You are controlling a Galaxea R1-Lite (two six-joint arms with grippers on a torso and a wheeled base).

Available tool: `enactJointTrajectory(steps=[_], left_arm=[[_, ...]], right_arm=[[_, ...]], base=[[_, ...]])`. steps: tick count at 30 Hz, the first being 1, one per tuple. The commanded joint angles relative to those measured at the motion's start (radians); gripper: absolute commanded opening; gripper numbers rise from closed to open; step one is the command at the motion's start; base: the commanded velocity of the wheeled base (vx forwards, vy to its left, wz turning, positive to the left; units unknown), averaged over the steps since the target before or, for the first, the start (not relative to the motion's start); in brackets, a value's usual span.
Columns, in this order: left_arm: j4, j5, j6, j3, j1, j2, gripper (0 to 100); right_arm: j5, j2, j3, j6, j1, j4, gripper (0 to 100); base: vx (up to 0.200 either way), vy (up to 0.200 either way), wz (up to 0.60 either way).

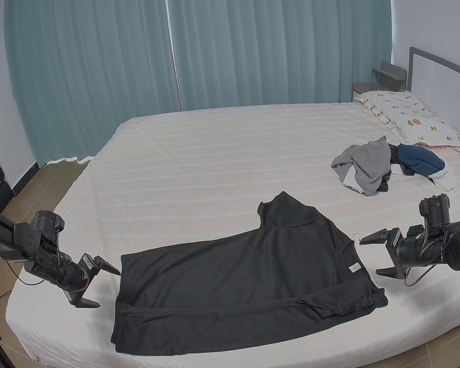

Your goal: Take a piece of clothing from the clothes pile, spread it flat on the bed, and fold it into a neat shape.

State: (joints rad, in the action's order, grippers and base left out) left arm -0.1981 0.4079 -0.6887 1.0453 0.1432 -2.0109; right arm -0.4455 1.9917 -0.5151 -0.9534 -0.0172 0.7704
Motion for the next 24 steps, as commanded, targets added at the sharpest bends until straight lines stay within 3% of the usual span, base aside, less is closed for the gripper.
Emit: enactJointTrajectory(steps=[1, 13, 19, 24], left_arm=[[0.028, -0.006, 0.011, 0.119, -0.022, -0.123, 100], [0.324, -0.017, 0.032, 0.320, -0.050, -0.351, 100], [0.474, -0.017, 0.083, 0.328, -0.034, -0.425, 100], [0.496, -0.024, 0.146, 0.314, -0.033, -0.451, 100]], right_arm=[[0.001, 0.002, 0.023, -0.002, -0.003, 0.023, 100], [0.001, 0.002, 0.058, 0.001, -0.006, 0.049, 100], [-0.001, -0.001, 0.056, 0.001, -0.006, 0.050, 100], [-0.001, 0.006, 0.053, 0.002, -0.006, 0.050, 100]], base=[[0.000, 0.000, 0.00], [0.000, 0.000, 0.00], [0.000, 0.000, 0.00], [0.000, 0.000, 0.00]])
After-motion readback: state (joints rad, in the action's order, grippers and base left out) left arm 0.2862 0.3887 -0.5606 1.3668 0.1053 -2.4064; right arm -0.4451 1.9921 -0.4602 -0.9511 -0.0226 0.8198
